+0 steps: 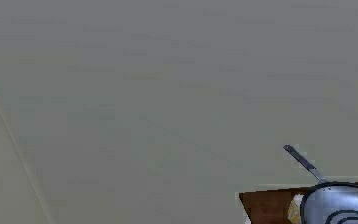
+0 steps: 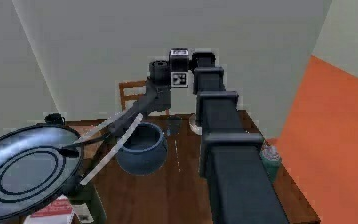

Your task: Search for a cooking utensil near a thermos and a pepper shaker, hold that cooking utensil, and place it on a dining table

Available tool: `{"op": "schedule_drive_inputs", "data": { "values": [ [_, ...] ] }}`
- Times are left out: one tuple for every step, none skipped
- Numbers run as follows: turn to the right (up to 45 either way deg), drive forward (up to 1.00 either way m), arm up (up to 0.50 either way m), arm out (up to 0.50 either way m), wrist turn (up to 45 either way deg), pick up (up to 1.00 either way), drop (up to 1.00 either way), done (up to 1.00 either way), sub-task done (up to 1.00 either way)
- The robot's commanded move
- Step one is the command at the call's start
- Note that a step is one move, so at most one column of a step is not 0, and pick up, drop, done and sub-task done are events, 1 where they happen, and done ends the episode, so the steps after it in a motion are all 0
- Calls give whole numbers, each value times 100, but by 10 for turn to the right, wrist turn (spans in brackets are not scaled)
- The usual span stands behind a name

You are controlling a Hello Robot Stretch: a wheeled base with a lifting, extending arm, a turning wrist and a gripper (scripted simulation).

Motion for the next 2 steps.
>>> {"op": "schedule_drive_inputs", "data": {
  "values": [
    [0,0,0,0,-90,0,0,0,0],
    [0,0,0,-26,0,0,0,0,0]
  ]
}}
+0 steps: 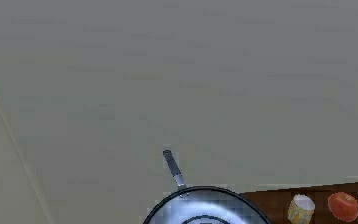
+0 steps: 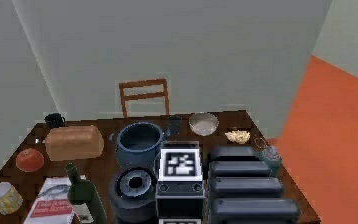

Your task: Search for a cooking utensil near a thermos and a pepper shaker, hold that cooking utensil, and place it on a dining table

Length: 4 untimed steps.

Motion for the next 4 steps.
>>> {"op": "schedule_drive_inputs", "data": {
  "values": [
    [450,0,0,0,0,0,0,0,0],
    [450,0,0,0,0,0,0,0,0],
    [360,0,0,0,0,0,0,0,0],
    [30,0,0,0,0,0,0,0,0]
  ]
}}
